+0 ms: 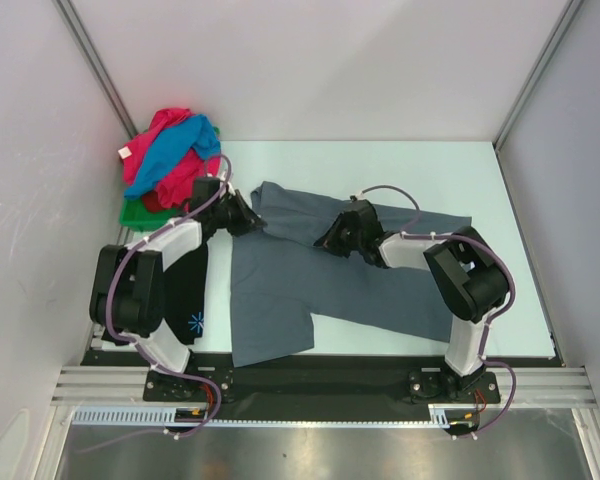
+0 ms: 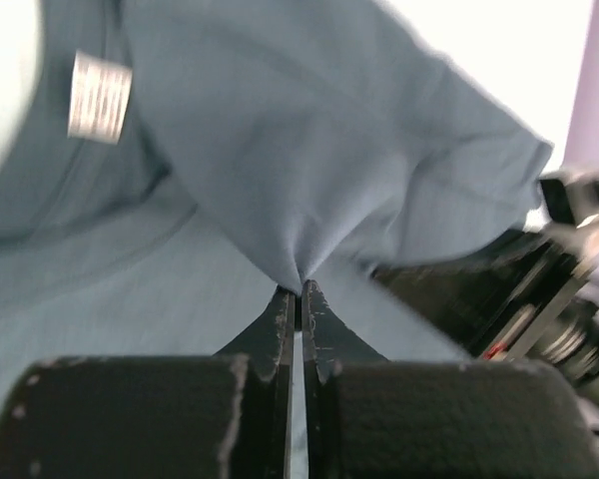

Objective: Fold and stack the t-shirts
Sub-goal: Fold the tshirt

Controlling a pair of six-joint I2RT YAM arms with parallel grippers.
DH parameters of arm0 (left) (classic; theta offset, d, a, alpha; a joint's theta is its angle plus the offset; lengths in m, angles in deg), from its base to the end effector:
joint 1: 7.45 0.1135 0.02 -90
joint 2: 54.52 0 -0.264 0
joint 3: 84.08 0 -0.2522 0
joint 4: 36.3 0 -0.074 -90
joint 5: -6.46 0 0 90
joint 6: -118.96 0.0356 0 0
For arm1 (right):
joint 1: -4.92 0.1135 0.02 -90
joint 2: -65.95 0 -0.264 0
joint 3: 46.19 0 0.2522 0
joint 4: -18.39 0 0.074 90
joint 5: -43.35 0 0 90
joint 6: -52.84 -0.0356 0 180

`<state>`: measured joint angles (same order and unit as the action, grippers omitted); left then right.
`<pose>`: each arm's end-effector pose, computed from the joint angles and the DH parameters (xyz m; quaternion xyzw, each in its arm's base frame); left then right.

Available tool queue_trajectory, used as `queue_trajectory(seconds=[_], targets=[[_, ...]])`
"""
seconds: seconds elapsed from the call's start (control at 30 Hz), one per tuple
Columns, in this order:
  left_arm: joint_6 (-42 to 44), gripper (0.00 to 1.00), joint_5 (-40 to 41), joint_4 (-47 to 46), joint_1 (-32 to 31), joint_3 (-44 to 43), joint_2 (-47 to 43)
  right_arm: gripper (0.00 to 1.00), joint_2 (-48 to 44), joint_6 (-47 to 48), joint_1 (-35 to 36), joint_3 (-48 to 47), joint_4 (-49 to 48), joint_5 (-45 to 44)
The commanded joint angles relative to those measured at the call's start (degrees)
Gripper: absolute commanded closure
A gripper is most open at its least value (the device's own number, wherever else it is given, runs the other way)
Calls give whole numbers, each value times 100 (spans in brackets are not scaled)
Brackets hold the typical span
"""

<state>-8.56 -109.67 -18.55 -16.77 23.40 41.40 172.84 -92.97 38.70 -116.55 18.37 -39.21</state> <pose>0.3512 -0.0735 0.2062 -0.1254 0.8830 -0.3490 0.2878 0.3193 0.2191 0.1510 0.1416 0.8803 0.3575 0.2779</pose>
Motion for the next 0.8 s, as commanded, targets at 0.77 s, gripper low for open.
queue_trajectory(seconds=[0.77], targets=[[16, 94, -76, -56, 18, 1235, -697, 100, -195, 1274, -776, 26, 236, 2472]])
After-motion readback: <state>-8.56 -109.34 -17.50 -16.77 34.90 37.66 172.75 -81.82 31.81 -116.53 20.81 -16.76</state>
